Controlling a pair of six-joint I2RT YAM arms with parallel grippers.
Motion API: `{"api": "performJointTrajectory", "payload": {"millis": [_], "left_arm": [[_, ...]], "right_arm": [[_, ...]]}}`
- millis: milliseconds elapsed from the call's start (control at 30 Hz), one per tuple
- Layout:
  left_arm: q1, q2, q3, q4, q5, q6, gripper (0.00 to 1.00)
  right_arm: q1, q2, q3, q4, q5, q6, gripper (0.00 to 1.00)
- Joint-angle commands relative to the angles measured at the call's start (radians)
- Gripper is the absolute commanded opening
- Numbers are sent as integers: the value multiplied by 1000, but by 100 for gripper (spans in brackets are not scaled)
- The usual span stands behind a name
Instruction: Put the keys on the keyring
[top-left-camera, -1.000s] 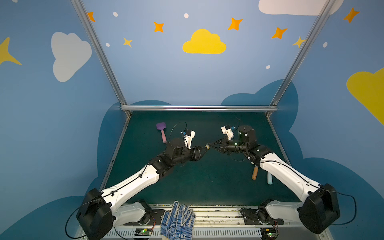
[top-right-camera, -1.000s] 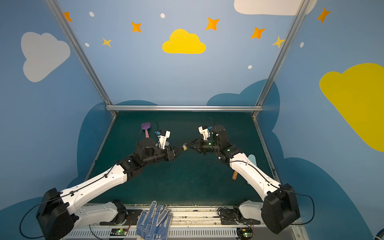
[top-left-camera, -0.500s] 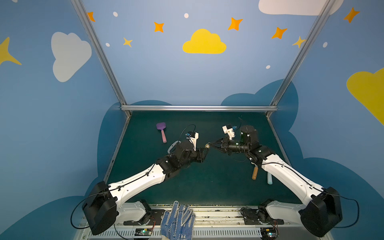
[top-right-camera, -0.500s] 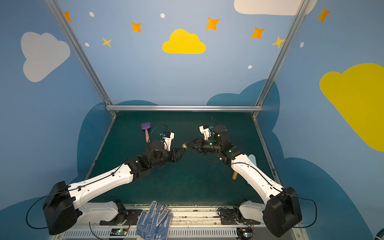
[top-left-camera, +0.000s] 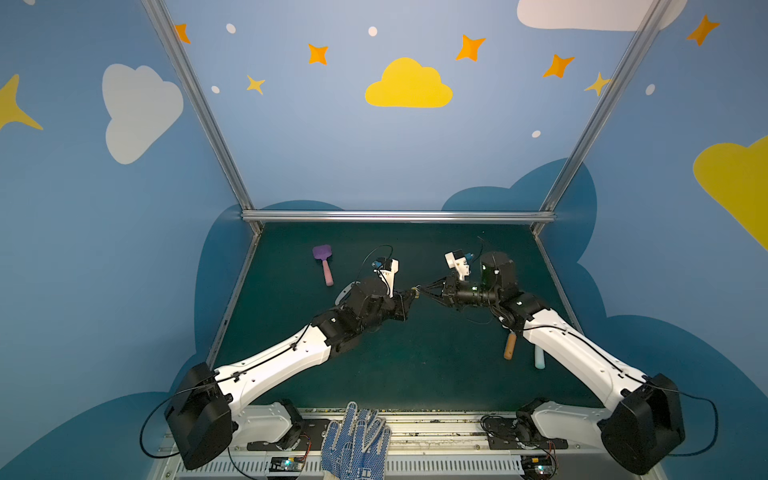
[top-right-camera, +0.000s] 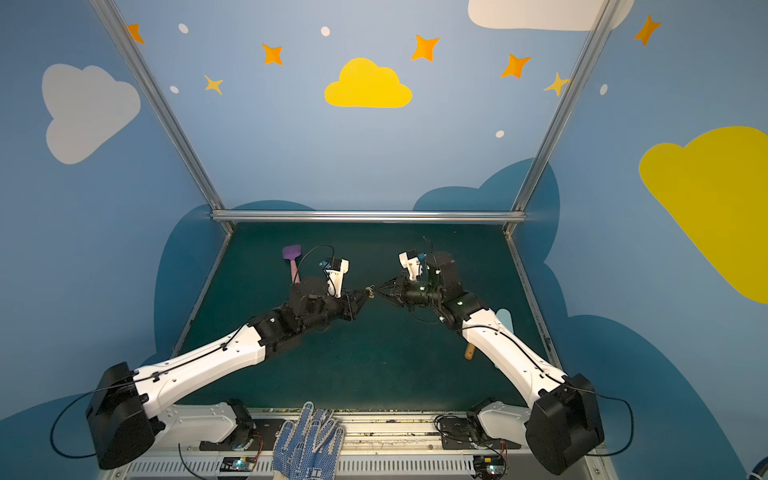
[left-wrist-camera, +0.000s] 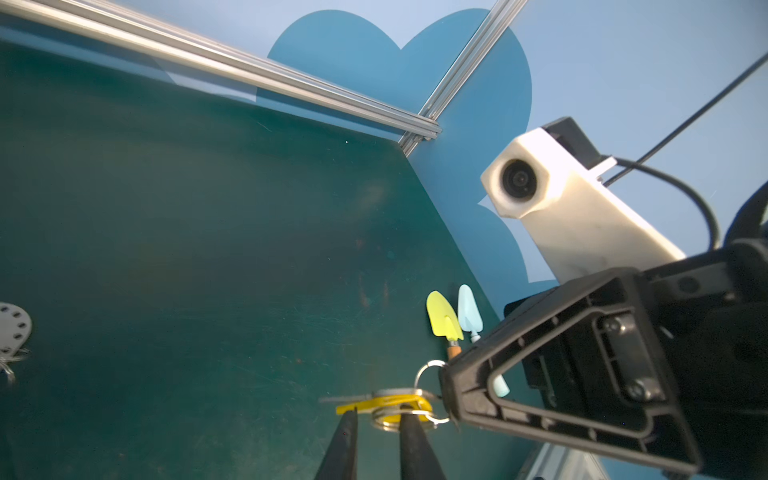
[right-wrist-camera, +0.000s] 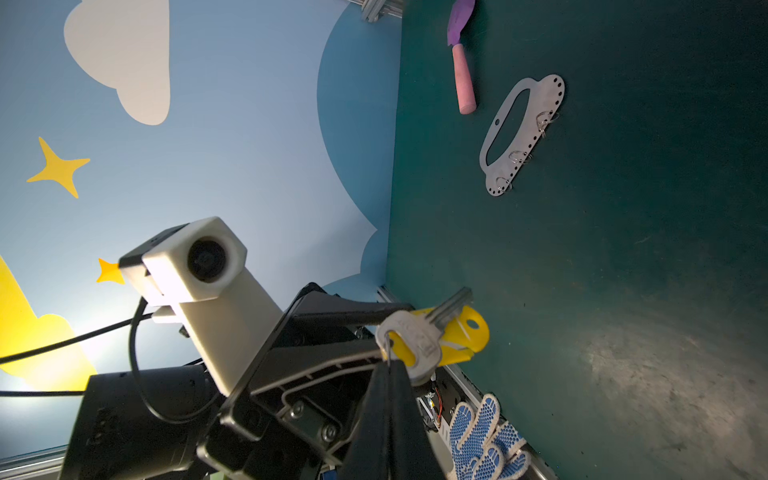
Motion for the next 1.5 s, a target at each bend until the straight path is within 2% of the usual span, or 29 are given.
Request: {"api": "performJointTrajectory", "payload": {"millis": [0, 33, 100, 167, 333, 400, 467, 567, 833, 1200, 1467], "left_arm": [[0, 0, 28, 2, 10, 26, 19], [-1, -2, 29, 2, 11, 31, 18], [0, -7, 30, 2, 20, 41, 9], [0, -12, 32, -3, 23, 48, 5], [0, -35, 16, -12, 0, 24, 5], [-1, -42, 2, 3, 6, 16, 14], [0, -42, -5, 10, 13, 11, 31], [1, -36, -6, 14, 14, 9, 36], [7, -3, 24, 34, 74, 32, 35], [8, -8, 32, 37, 75, 43, 20], [8, -39, 33, 15, 59, 51, 22]], "right_arm": [[1, -23, 1, 20, -15, 2, 0], [1, -21, 1, 21, -17, 3, 0], [1, -18, 0, 25, -21, 4, 0], [1, -17, 0, 24, -21, 6, 0], [-2, -14, 0, 30, -17, 13, 0], [-2, -10, -1, 38, -18, 19, 0], [-2, -4, 0, 52, -27, 26, 0], [-2, 6, 6, 63, -41, 31, 0], [-2, 15, -3, 109, -59, 60, 0], [-2, 17, -12, 111, -53, 61, 0], [-1, 26, -20, 117, -59, 62, 0]]}}
